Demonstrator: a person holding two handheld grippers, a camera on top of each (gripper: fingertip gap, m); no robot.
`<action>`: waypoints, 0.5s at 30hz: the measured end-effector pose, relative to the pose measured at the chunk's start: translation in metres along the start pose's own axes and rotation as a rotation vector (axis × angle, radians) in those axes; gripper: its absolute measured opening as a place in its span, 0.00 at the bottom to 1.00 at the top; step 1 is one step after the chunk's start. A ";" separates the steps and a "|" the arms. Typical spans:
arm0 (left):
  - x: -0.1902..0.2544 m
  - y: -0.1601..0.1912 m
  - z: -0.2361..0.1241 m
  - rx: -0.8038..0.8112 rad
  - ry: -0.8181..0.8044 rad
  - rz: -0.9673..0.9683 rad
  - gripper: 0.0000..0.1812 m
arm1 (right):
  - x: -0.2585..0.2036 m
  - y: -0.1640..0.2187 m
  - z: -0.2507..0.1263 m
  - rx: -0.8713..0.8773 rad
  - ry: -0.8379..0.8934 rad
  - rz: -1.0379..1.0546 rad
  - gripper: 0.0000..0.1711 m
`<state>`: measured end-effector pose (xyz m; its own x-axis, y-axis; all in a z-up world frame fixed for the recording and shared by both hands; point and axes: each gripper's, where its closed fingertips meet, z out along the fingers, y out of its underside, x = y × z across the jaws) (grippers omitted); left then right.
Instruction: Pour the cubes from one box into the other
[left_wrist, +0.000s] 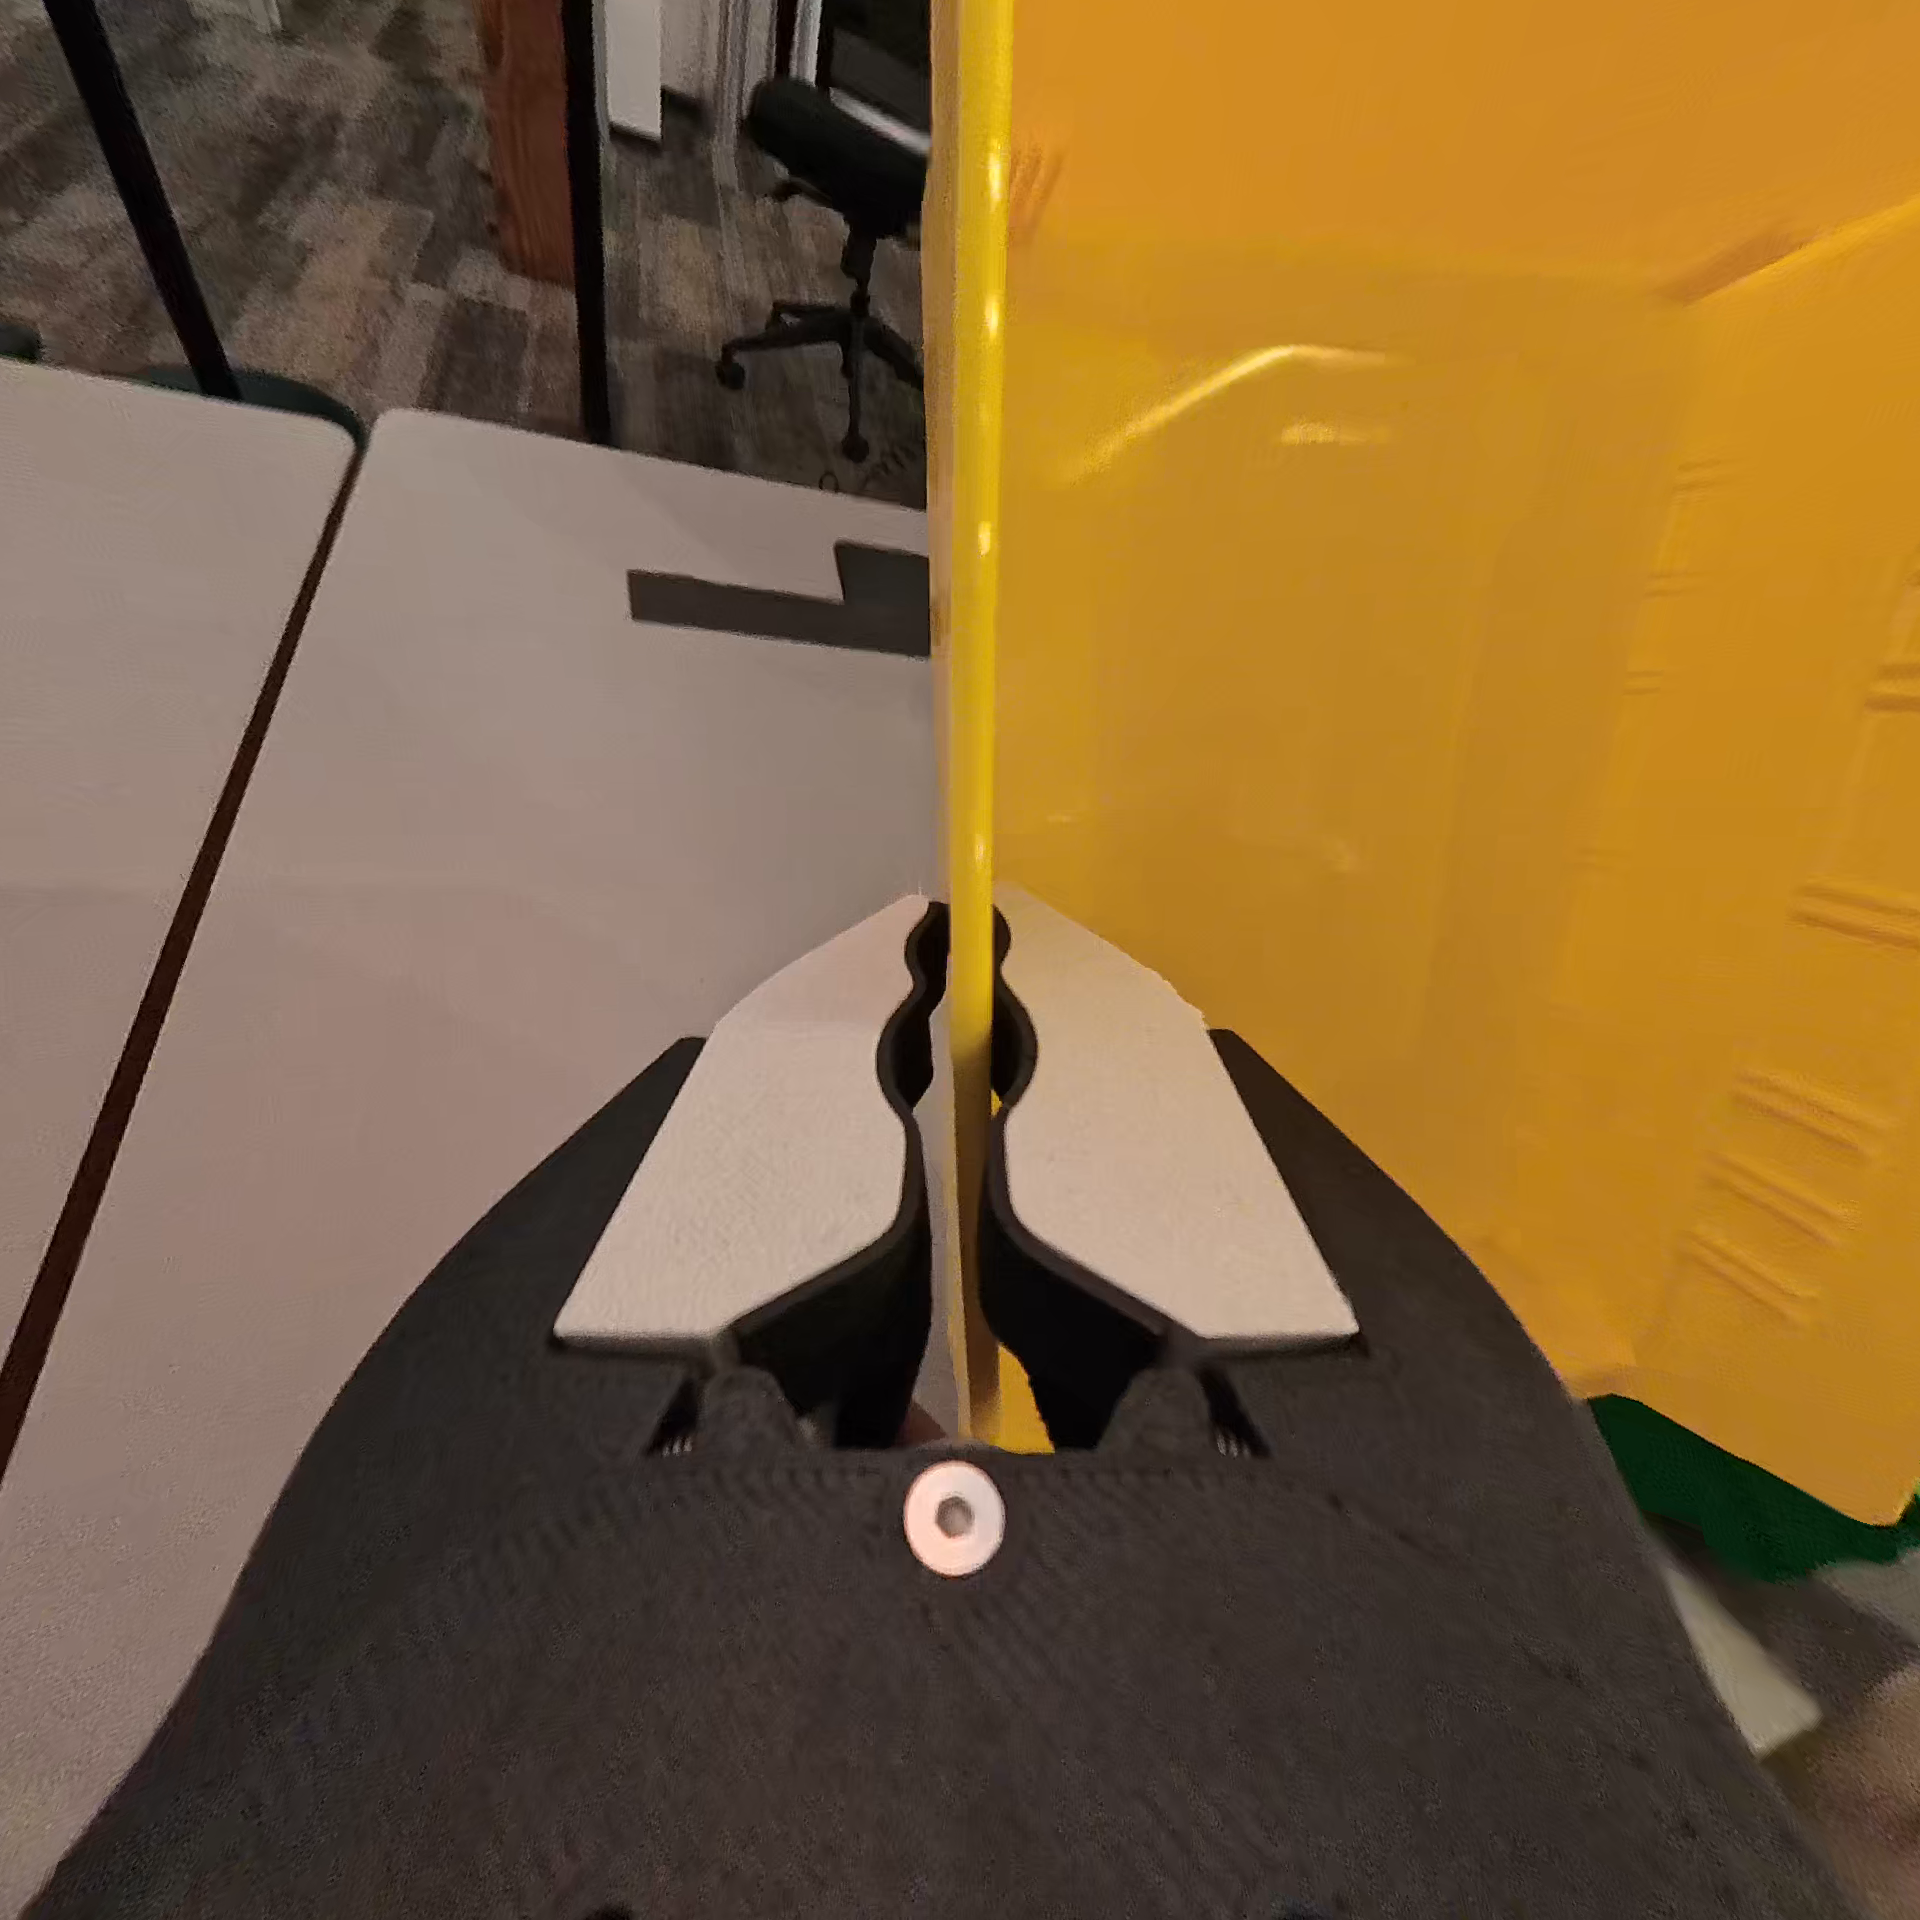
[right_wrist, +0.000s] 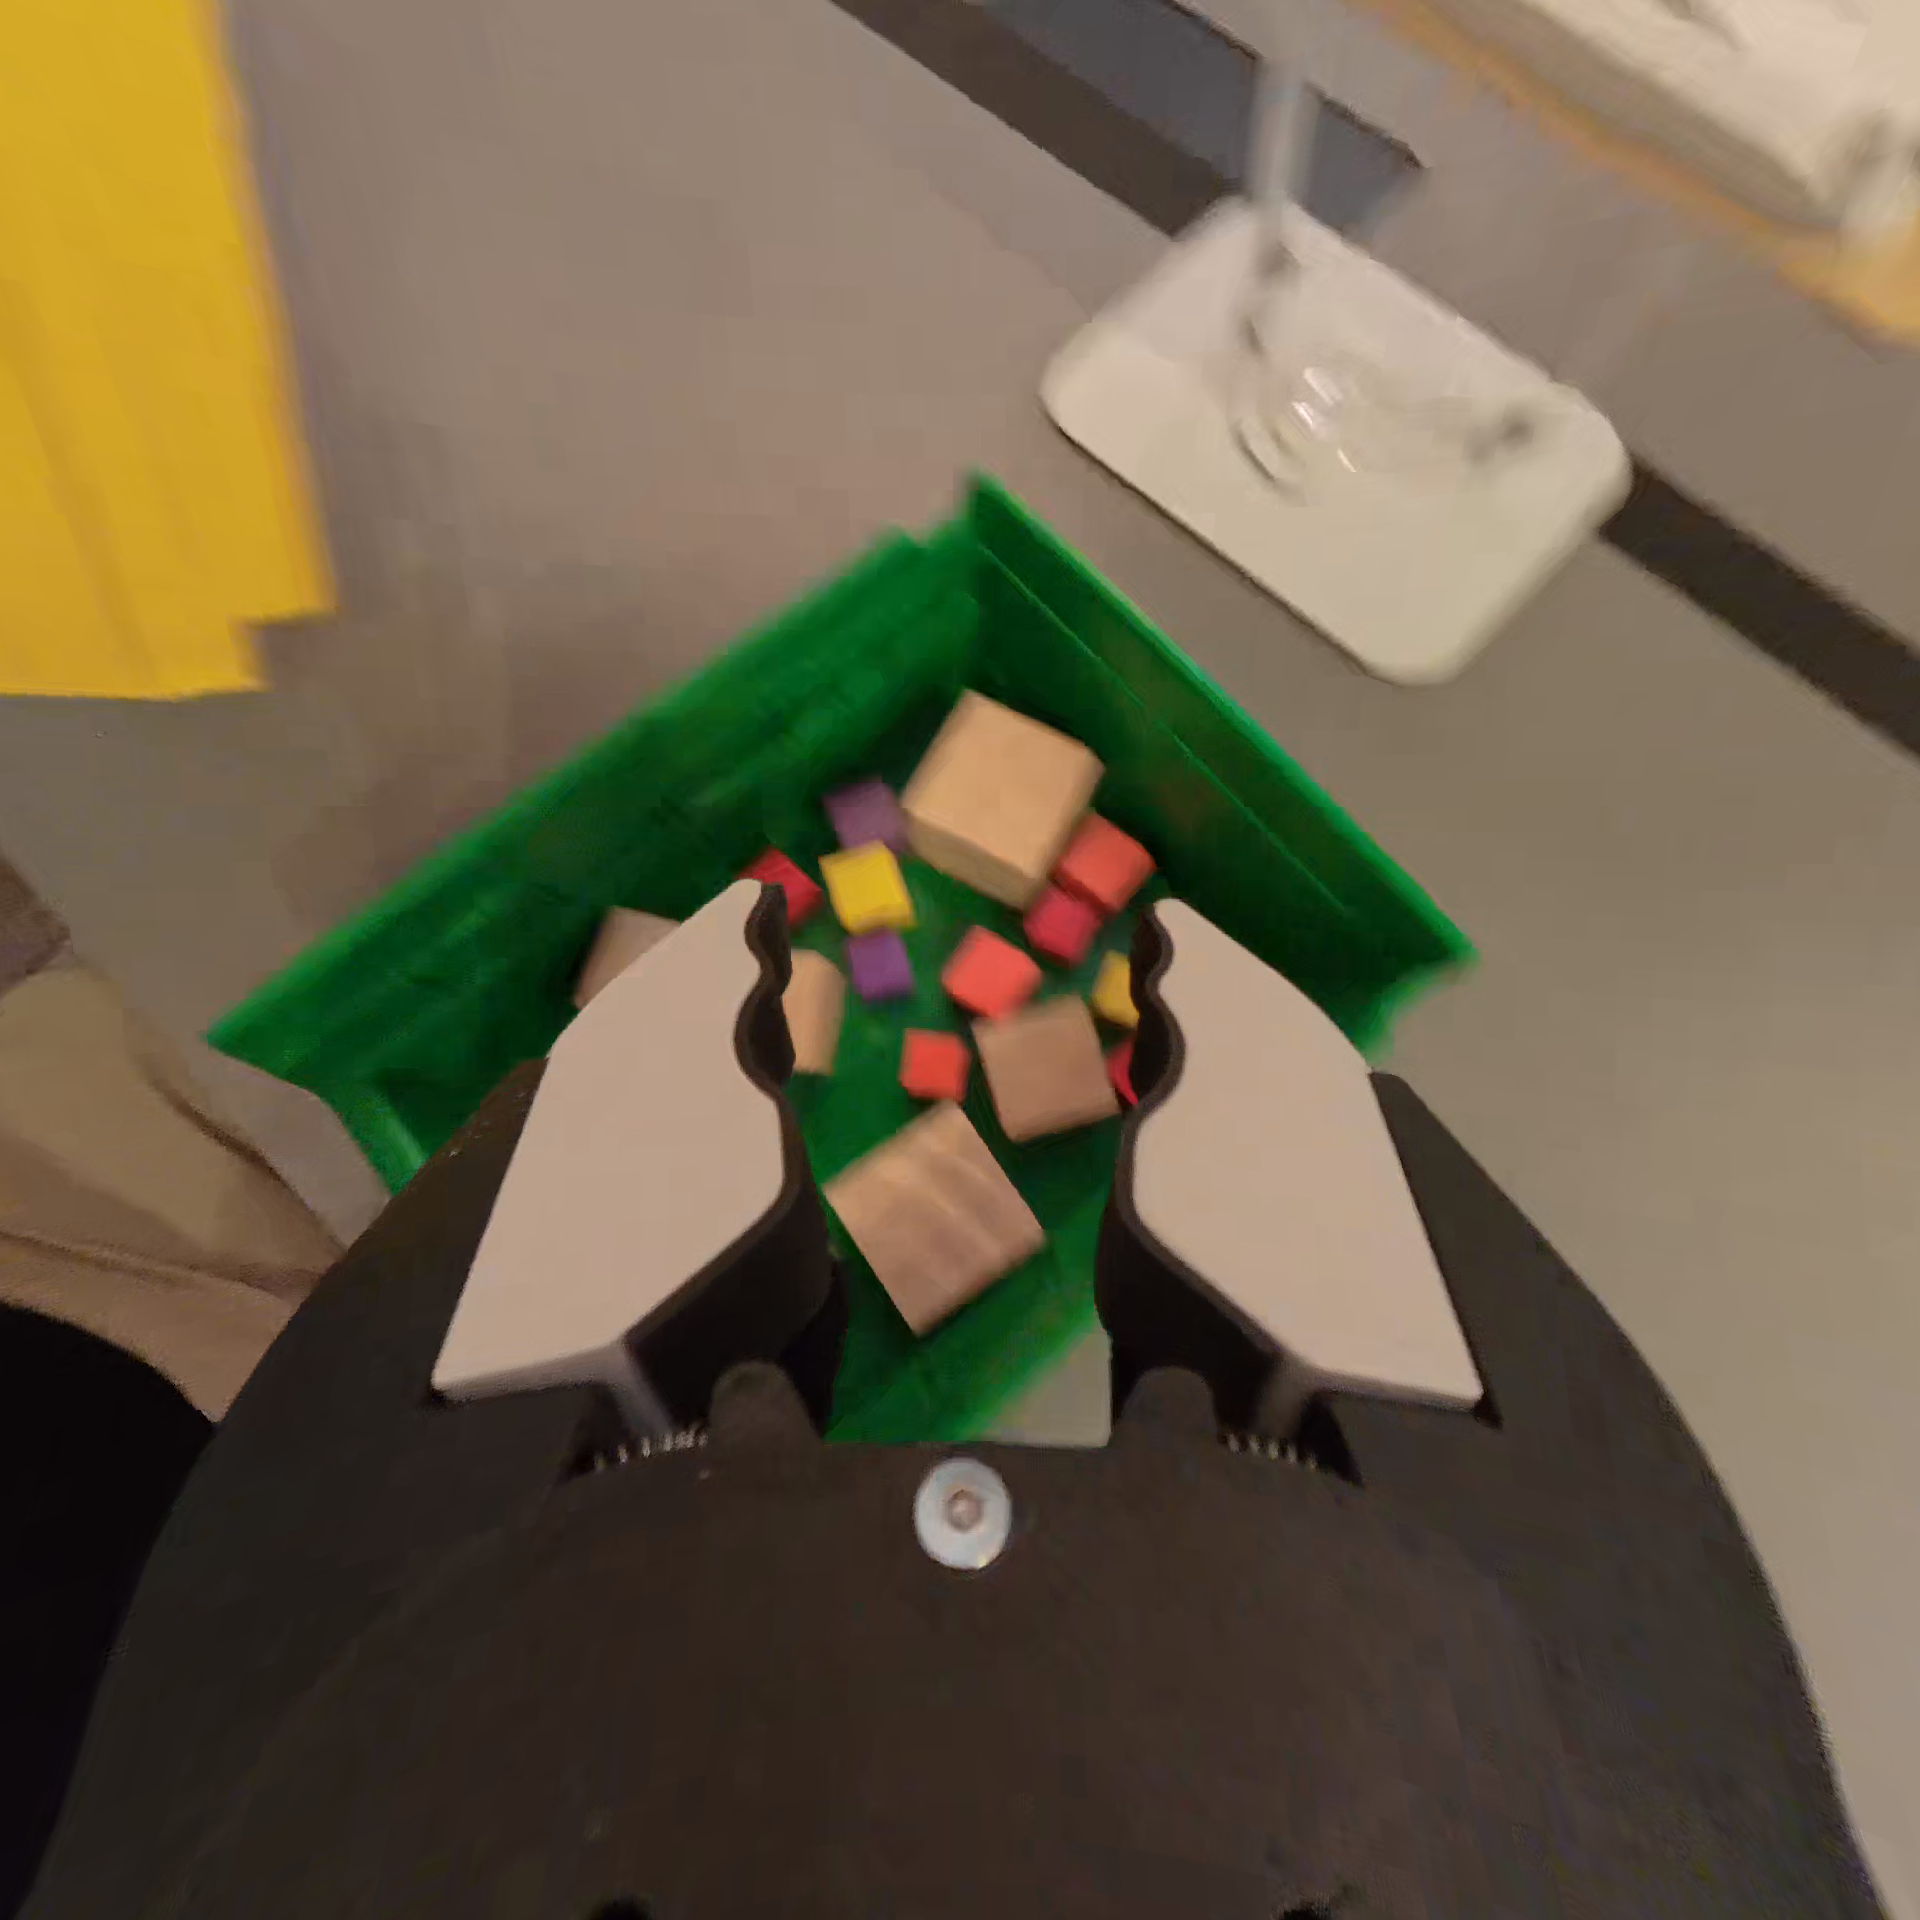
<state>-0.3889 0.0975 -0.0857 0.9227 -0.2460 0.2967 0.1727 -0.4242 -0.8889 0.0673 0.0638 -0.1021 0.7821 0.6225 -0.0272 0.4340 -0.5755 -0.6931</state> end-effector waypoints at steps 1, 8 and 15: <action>-0.006 0.004 -0.001 -0.037 -0.006 0.004 0.02 | 0.018 0.020 -0.005 -0.023 0.024 0.054 0.35; -0.041 0.050 0.009 -0.287 -0.114 0.040 0.02 | 0.032 0.113 -0.001 -0.122 -0.083 0.261 0.39; -0.068 0.081 0.036 -0.588 -0.111 -0.037 0.02 | 0.004 0.118 0.025 -0.100 -0.270 0.365 0.42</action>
<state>-0.4247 0.1115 -0.1904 0.9557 -0.1424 0.2574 0.0154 -0.8496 -0.5272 0.1109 0.0117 -0.2020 0.7531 0.4779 -0.4522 0.2032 -0.8226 -0.5310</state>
